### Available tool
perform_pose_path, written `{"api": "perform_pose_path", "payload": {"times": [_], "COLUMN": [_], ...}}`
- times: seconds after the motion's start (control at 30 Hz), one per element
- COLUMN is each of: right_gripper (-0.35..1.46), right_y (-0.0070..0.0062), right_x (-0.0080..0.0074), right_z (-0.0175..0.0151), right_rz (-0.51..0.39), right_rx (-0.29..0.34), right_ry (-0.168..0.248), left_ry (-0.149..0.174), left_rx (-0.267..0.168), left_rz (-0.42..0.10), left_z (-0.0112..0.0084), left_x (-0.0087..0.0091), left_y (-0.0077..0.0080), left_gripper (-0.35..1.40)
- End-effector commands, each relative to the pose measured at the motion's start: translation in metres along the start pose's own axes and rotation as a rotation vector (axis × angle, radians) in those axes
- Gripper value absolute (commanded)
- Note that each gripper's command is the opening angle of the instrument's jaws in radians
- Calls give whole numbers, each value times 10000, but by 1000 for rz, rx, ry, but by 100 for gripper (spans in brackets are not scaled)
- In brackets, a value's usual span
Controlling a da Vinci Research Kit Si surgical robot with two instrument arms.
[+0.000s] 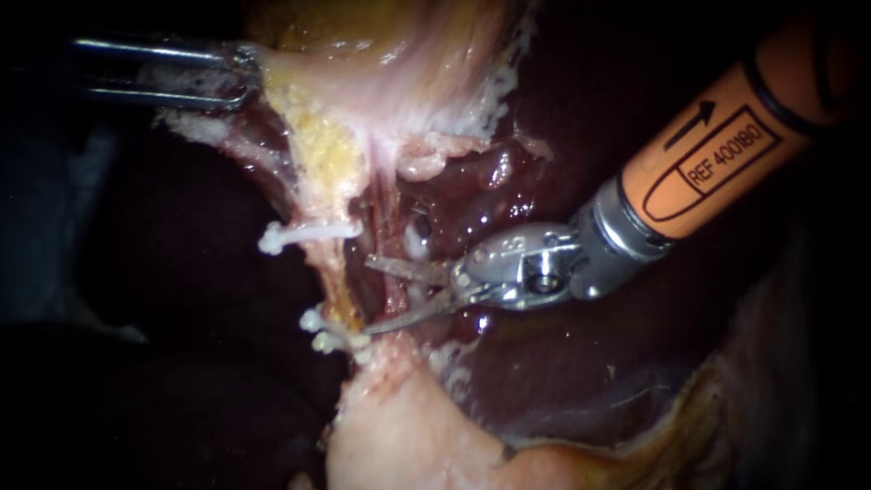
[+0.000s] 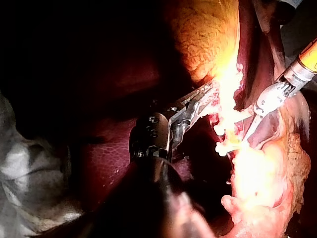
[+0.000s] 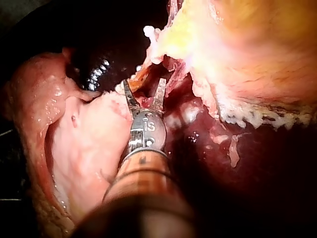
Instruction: Go to the cutting position left tube
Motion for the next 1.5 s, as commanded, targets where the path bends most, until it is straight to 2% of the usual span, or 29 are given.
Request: {"api": "perform_pose_path", "payload": {"times": [0.03,0.2,0.33,0.67,0.97,1.13,1.33,1.5], "right_gripper": [141,141,138,138,138,138,140,140], "right_y": [0,-5,-8,-5,-3,-5,-16,-37], "right_x": [1,9,17,39,48,52,59,70], "right_z": [2,12,21,52,66,70,73,77], "right_rz": [5,5,5,37,60,67,93,106], "right_rx": [13,72,103,51,26,26,69,120], "right_ry": [12,47,57,114,168,180,207,225], "left_ry": [1,1,1,2,1,1,1,1], "left_rx": [1,1,2,3,1,2,2,2], "left_rz": [0,0,0,0,0,0,0,0], "left_z": [0,0,1,3,4,5,6,6], "left_x": [0,0,0,0,0,0,0,0], "left_y": [0,0,0,1,1,1,2,1], "left_gripper": [-35,-35,-35,-35,-35,-35,-35,-35]}}
